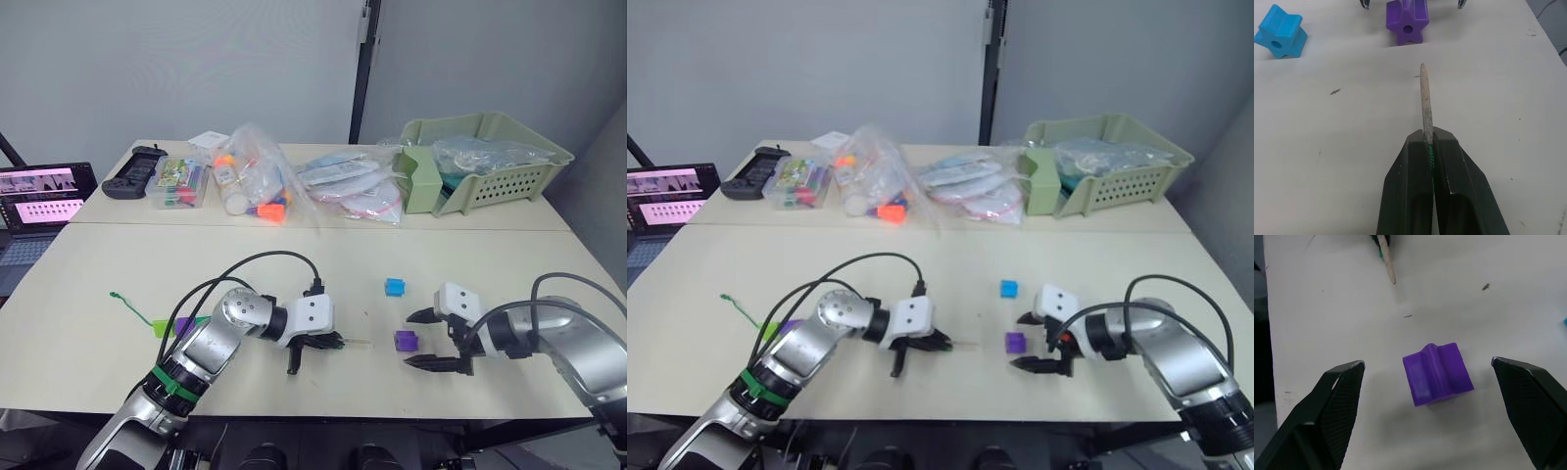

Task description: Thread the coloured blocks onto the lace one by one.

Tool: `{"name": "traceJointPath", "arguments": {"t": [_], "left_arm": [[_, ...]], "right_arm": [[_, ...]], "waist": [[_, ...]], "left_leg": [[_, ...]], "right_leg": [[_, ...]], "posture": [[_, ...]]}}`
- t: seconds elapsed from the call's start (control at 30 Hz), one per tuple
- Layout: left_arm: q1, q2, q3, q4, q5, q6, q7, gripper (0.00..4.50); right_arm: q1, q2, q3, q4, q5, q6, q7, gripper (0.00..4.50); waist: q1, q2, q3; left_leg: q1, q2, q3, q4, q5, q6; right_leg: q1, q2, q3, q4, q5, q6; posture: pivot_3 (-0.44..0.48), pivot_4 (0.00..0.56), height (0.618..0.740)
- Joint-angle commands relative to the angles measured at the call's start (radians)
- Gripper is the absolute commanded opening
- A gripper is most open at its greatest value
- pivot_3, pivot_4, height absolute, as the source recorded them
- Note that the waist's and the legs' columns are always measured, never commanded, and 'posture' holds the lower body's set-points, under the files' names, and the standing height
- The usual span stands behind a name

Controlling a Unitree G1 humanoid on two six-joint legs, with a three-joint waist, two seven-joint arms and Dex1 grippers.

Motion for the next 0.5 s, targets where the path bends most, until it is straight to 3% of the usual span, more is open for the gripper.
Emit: {"name": "traceJointPath", "arguments": {"t": [0.03,0.13,0.17,0.4,0.5], "left_arm": [[0.01,0.008,0.016,-0.056,-0.007,0.014,0.015,0.0],[0.012,0.013,0.019,-0.064,-0.008,0.022,0.019,0.0],[0.012,0.014,0.018,-0.066,-0.008,0.024,0.021,0.0],[0.006,0.018,0.01,-0.074,-0.007,0.03,0.023,0.0],[-0.019,0.01,-0.003,-0.077,0.005,0.056,0.025,0.0]], "right_arm": [[-0.018,0.008,0.008,0.05,-0.034,-0.079,0.037,4.39],[-0.024,0.029,0.011,0.081,-0.049,-0.105,0.048,4.39],[-0.029,0.042,0.009,0.089,-0.051,-0.11,0.043,3.88],[-0.018,0.089,0.005,0.109,-0.083,-0.141,0.021,1.55],[-0.018,0.115,0.004,0.099,-0.084,-0.135,0.001,1.38]], "waist": [[0.0,0.0,0.0],[-0.001,0.0,0.0],[-0.002,0.0,0.0],[-0.002,0.0,0.0],[-0.002,0.0,0.0]], "left_leg": [[0.0,0.0,0.0,0.0,0.0,0.0],[0.0,0.0,-0.002,0.0,0.0,0.0],[0.0,0.0,-0.002,0.0,0.0,0.0],[0.001,0.0,-0.003,0.0,0.0,0.0],[0.001,0.0,-0.003,0.0,0.0,0.0]], "right_leg": [[0.0,0.0,0.0,0.0,0.0,0.0],[0.0,0.0,0.0,0.001,0.0,0.0],[0.0,0.0,0.0,0.001,0.0,0.0],[0.0,0.0,0.0,0.001,0.0,0.0],[0.0,0.0,0.0,0.001,0.0,-0.001]], "posture": [[0.0,0.15,0.74],[0.0,0.15,0.74],[0.0,0.15,0.74],[0.0,0.15,0.74],[0.0,0.15,0.74]]}}
